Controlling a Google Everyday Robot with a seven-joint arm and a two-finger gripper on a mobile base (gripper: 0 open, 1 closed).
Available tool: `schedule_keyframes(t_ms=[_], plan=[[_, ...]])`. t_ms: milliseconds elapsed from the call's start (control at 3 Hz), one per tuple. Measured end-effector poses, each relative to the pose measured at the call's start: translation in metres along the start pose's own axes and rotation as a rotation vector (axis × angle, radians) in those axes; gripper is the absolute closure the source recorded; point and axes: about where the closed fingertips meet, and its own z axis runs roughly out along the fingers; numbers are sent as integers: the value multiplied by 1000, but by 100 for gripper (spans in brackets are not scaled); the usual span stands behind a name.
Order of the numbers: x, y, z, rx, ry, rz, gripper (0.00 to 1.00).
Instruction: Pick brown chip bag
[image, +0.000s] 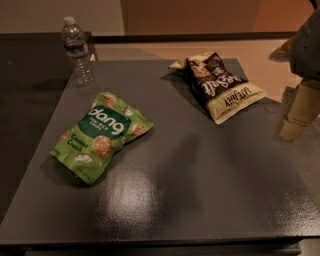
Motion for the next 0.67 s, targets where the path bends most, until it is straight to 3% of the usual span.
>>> schedule_keyframes(t_ms=[333, 667], plan=[[-13, -10, 19, 1, -49, 55, 0], [-23, -29, 42, 42, -87, 145, 0]])
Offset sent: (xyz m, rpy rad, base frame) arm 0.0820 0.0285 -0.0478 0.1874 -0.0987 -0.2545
